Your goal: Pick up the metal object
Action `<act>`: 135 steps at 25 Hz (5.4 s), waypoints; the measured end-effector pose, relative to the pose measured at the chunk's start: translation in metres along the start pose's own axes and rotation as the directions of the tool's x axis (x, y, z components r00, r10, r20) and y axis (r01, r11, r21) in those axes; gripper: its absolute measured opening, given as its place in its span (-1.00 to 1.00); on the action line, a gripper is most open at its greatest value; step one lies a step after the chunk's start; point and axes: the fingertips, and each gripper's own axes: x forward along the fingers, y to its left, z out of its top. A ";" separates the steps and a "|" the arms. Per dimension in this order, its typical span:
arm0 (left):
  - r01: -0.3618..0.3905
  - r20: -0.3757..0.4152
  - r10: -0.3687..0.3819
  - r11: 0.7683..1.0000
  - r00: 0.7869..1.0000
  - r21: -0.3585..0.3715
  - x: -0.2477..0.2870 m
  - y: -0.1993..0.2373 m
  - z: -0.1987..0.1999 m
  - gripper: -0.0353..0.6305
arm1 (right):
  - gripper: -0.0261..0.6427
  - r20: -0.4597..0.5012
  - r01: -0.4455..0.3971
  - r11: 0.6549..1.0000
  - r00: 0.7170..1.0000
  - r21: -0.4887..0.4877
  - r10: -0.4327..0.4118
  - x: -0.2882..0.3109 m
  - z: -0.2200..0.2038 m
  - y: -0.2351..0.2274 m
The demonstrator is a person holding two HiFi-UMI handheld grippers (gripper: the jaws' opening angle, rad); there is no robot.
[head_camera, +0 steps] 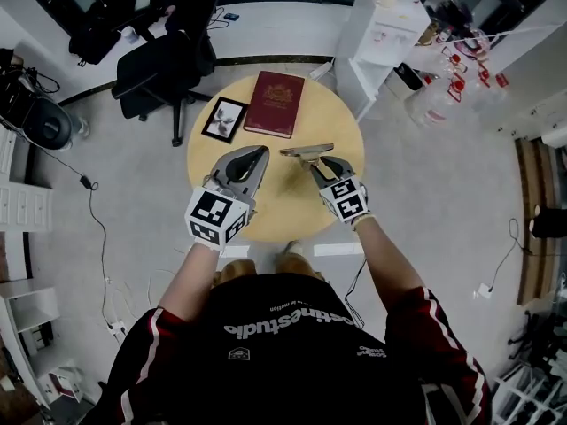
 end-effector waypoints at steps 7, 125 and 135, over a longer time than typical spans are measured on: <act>-0.014 -0.032 0.014 1.000 0.999 -0.013 0.015 -0.012 -0.015 -0.85 | -0.50 -0.046 -0.069 0.996 0.997 -0.049 0.066 0.028 -0.014 -0.004; 0.101 0.149 -0.090 0.993 0.985 -0.068 -0.182 0.068 0.067 -0.85 | -0.83 0.348 0.252 0.916 0.867 0.314 -0.357 -0.178 0.208 0.167; 0.093 0.222 -0.085 0.995 0.971 -0.023 -0.211 0.069 0.103 -0.85 | -0.83 0.388 0.322 0.839 0.775 0.438 -0.499 -0.219 0.220 0.164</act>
